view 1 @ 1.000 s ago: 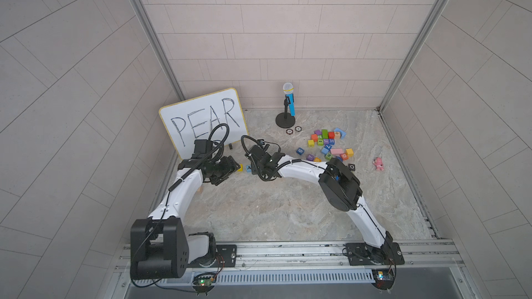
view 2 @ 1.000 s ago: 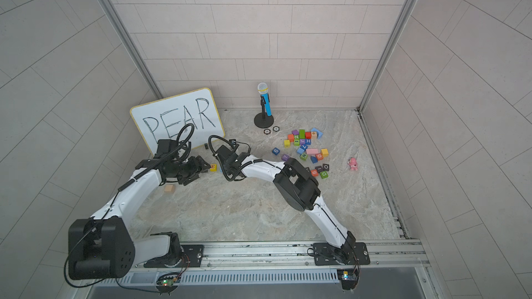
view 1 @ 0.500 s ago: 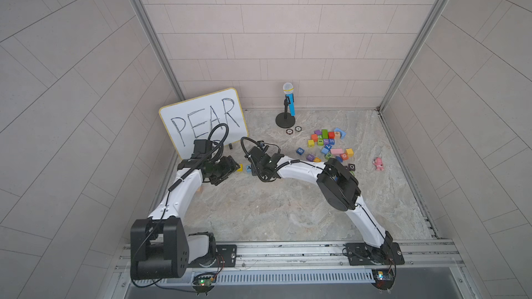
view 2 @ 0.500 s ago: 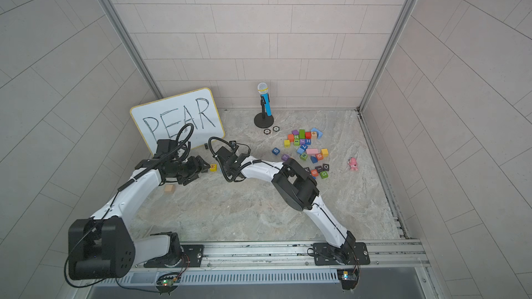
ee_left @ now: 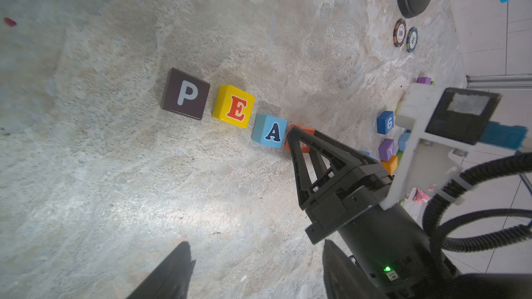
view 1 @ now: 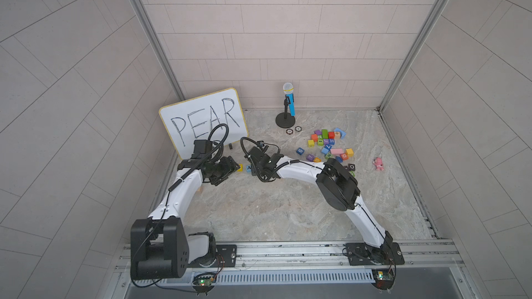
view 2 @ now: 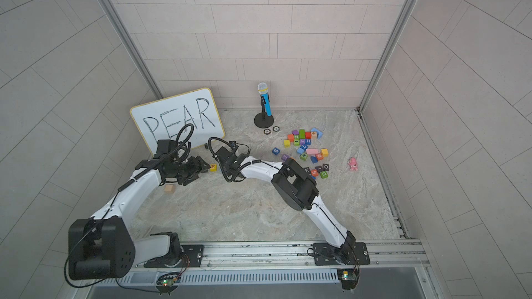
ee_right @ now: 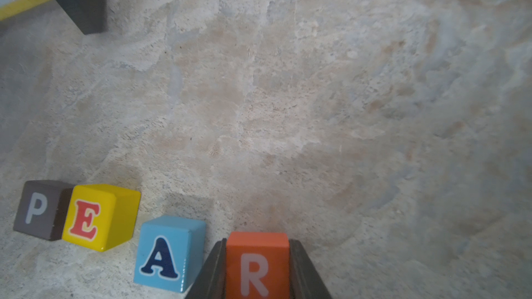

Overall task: Spell the uppercase word “pear” with letter blocks
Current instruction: Place the letter block at the center of the board.

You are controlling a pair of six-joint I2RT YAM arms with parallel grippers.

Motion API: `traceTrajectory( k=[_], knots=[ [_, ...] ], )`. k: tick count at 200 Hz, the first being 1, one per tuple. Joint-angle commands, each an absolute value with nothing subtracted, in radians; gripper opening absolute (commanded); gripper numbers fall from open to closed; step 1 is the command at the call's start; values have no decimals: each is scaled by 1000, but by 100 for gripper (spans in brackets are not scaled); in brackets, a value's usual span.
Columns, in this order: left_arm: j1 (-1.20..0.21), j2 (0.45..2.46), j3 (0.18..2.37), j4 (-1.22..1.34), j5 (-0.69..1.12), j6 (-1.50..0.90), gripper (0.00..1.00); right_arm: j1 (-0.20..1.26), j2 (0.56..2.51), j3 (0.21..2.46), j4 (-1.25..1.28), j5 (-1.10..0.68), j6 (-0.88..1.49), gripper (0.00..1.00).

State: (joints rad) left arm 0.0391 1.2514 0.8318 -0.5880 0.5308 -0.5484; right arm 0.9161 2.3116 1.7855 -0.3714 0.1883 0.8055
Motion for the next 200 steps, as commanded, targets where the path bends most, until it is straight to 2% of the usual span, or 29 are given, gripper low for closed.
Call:
traceTrajectory(
  k=[1, 200],
  knots=[
    [46, 1232, 819, -583, 534, -535, 75, 924, 2327, 1807, -397, 220, 821, 32],
    [45, 1227, 818, -580, 535, -536, 75, 923, 2322, 1808, -398, 219, 825, 39]
  ],
)
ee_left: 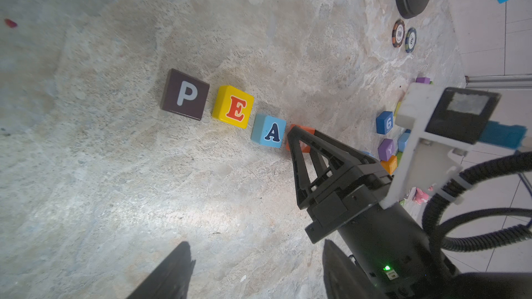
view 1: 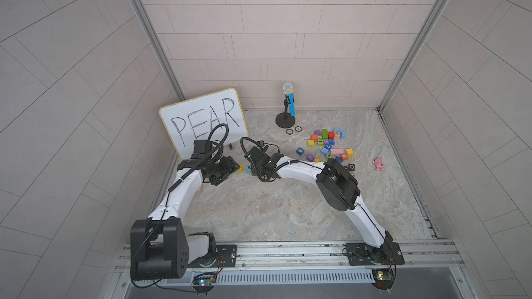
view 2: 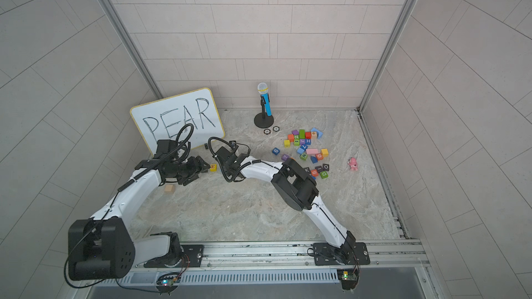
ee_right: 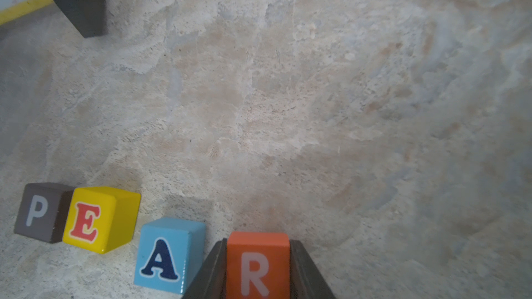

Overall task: Spell the uppercase word “pear” with letter blocks
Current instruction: Place the letter block at the center of the board.

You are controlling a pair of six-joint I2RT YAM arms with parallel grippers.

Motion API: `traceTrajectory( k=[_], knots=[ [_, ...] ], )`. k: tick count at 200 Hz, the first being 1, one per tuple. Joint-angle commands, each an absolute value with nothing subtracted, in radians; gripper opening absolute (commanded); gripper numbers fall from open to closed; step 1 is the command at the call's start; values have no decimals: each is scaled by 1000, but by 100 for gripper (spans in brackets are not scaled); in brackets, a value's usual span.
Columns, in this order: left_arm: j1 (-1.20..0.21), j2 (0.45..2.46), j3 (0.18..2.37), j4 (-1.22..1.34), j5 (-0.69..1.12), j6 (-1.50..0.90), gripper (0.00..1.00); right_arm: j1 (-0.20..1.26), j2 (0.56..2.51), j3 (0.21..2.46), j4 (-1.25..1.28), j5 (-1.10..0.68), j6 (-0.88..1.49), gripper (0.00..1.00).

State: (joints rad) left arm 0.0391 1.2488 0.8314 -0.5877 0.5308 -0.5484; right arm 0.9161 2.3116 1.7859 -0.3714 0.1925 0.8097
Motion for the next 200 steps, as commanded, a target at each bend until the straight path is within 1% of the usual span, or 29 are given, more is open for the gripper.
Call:
traceTrajectory(
  k=[1, 107, 200],
  knots=[
    [46, 1227, 819, -580, 535, -536, 75, 923, 2321, 1808, -397, 219, 825, 39],
    [46, 1224, 817, -577, 537, -535, 75, 922, 2307, 1807, -397, 232, 837, 40],
    [46, 1214, 814, -576, 538, -536, 75, 920, 2322, 1811, -390, 245, 875, 35]
  ],
)
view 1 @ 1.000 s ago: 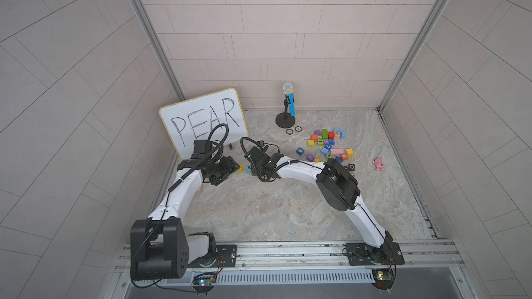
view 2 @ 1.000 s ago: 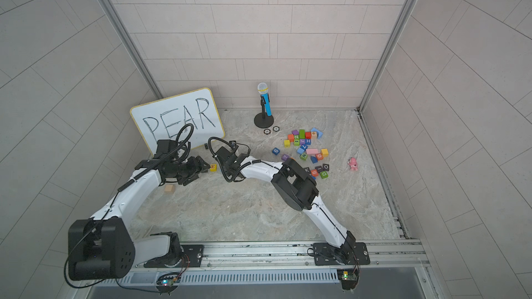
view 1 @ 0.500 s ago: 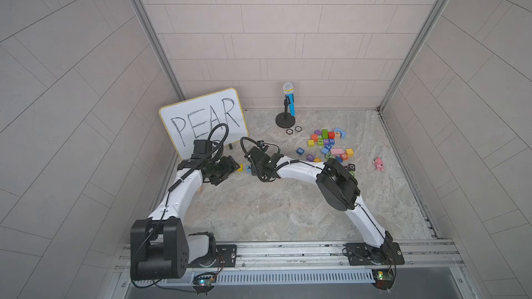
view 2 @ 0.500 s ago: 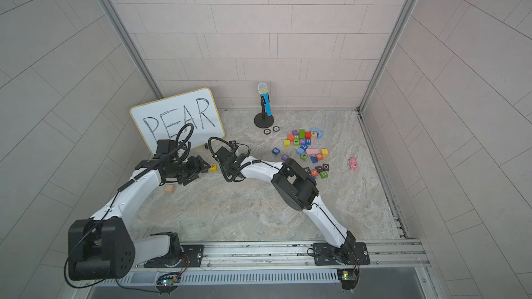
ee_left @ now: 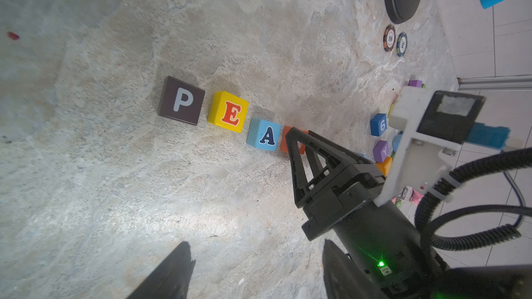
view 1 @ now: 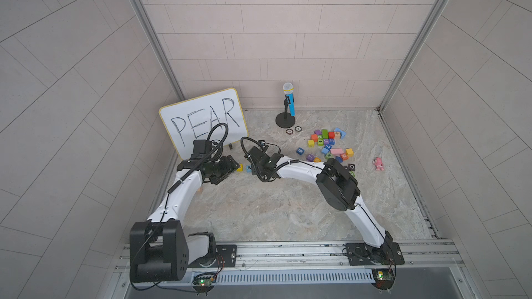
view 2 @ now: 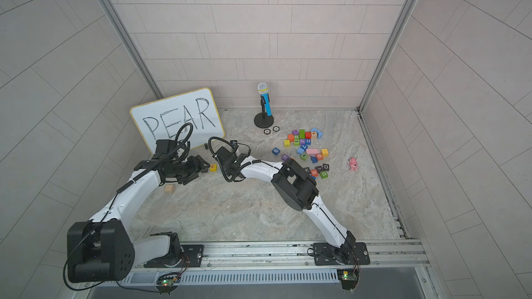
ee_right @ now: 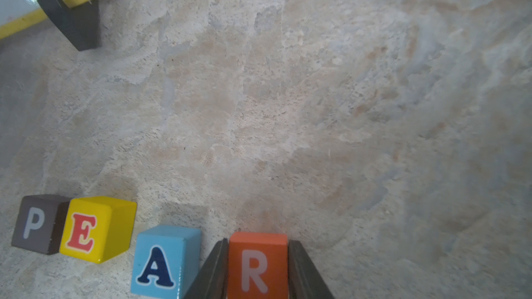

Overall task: Spell the uppercase word “pear” with letter blocks
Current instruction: Place the letter block at the center of the board.

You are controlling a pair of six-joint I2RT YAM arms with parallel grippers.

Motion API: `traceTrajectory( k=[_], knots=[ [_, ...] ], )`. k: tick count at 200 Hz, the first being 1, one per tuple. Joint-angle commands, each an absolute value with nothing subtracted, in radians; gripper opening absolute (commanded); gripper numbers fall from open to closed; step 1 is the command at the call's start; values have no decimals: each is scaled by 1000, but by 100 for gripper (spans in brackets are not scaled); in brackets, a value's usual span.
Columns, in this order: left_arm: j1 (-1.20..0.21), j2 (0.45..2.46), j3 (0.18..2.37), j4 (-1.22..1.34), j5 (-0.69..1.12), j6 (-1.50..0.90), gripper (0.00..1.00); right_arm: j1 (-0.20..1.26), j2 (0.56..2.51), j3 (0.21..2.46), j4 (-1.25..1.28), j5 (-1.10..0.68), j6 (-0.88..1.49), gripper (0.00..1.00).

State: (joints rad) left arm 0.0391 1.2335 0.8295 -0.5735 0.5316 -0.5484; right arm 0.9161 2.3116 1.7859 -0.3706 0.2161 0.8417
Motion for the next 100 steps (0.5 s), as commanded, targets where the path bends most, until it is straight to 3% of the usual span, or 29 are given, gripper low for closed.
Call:
traceTrajectory(
  k=[1, 100],
  knots=[
    [47, 1214, 813, -576, 538, -536, 75, 919, 2322, 1811, -390, 245, 875, 35],
    [46, 1210, 812, -577, 538, -535, 75, 917, 2331, 1817, -382, 247, 900, 34]
  ],
)
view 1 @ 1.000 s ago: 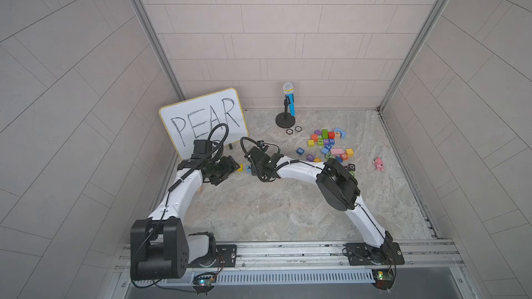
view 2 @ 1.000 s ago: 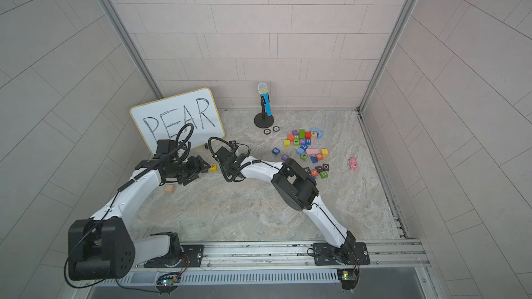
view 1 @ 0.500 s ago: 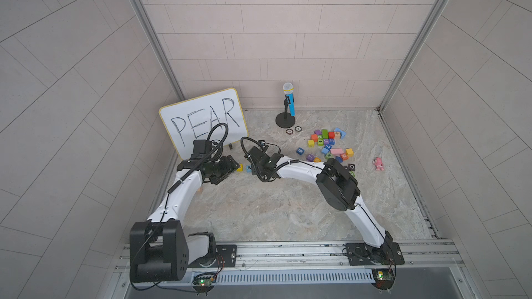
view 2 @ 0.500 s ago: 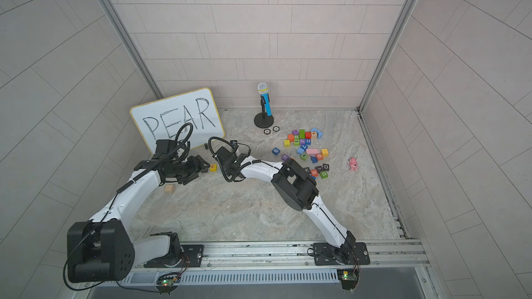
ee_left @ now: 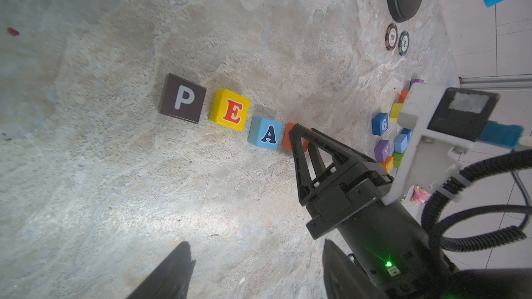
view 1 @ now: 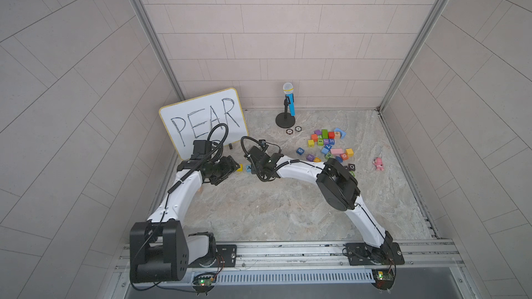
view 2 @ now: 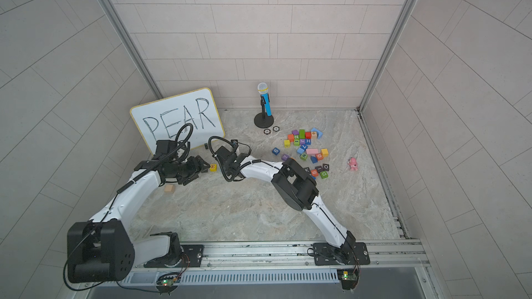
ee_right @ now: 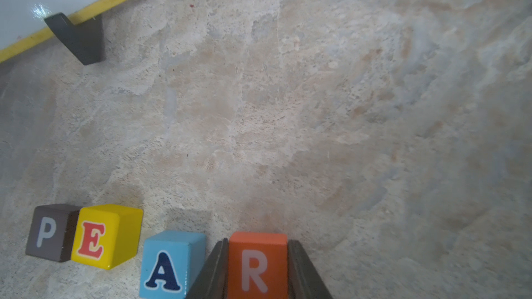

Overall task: Spell the uppercase word “pear” with letter blocks
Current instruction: Place the letter block at the center of the board.

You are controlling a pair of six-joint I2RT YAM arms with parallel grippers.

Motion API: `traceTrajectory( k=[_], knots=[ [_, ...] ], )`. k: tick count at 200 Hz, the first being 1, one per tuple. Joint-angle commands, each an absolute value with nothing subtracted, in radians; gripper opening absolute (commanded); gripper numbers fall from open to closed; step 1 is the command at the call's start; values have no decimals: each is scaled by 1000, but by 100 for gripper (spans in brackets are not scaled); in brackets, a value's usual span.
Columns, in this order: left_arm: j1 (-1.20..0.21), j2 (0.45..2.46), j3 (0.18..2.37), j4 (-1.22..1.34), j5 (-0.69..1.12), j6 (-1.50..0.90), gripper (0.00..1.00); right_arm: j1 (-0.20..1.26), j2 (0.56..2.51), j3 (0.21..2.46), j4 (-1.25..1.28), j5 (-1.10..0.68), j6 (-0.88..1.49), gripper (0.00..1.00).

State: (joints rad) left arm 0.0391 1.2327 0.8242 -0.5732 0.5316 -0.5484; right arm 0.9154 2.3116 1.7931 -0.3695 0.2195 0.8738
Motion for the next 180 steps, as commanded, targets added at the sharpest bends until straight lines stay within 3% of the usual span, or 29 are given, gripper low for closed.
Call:
traceTrajectory(
  k=[1, 180],
  knots=[
    [47, 1210, 812, -577, 538, -535, 75, 917, 2331, 1816, -382, 247, 900, 34],
    [46, 1207, 813, -574, 537, -536, 75, 917, 2334, 1817, -382, 234, 903, 37]
  ],
)
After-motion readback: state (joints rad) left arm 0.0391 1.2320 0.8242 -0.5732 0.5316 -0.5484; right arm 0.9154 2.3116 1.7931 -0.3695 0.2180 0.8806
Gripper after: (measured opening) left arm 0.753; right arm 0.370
